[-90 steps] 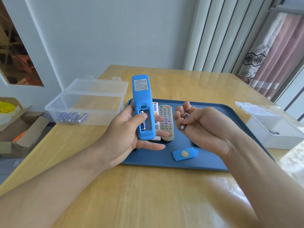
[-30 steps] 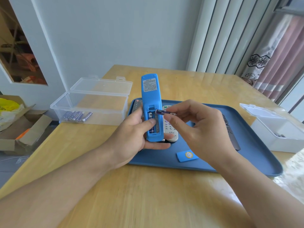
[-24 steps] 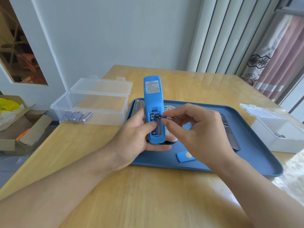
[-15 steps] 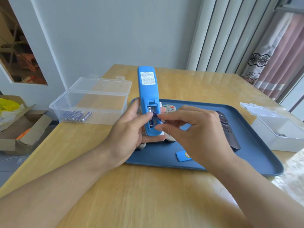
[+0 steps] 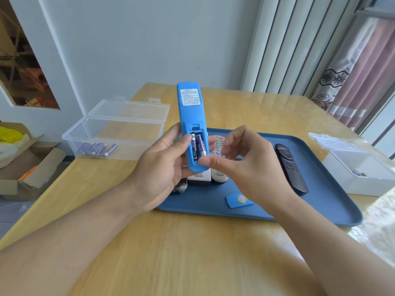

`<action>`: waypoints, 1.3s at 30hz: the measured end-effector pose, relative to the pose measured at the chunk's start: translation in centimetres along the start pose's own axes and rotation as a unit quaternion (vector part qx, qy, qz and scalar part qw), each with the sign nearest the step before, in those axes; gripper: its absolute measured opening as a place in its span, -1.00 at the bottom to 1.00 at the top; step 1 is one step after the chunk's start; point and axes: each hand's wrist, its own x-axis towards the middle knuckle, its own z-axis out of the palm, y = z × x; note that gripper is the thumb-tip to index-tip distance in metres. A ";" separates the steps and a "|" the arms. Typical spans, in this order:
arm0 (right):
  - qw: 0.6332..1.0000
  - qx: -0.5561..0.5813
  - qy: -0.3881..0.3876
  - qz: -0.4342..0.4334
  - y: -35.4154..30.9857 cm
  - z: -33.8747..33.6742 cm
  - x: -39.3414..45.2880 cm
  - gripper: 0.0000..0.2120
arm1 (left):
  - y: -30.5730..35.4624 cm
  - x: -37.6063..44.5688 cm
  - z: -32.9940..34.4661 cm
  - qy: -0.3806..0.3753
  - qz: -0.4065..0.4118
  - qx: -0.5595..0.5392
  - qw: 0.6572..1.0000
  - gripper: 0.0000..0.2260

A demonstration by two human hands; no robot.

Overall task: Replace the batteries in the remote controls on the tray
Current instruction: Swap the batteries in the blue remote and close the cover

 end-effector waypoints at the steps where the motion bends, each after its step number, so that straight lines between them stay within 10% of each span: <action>1: 0.999 0.019 -0.012 0.029 0.0 0.1 0.0 -0.60 | 0.0 0.0 0.0 0.000 0.003 0.009 1.000 -0.68; 13: 0.989 0.117 -0.041 0.080 0.0 0.7 -0.1 -0.66 | -0.7 -0.1 -0.1 -0.027 0.014 0.054 0.998 -0.66; 29: 0.986 -0.132 -0.092 -0.033 -0.3 -0.2 -0.3 -0.83 | -0.4 -0.5 0.2 0.034 0.007 0.056 0.998 -0.74; 39: 0.857 -0.386 -0.325 0.109 0.2 -6.4 1.3 -0.71 | 0.0 -0.5 -0.1 0.062 0.005 0.059 0.996 -0.76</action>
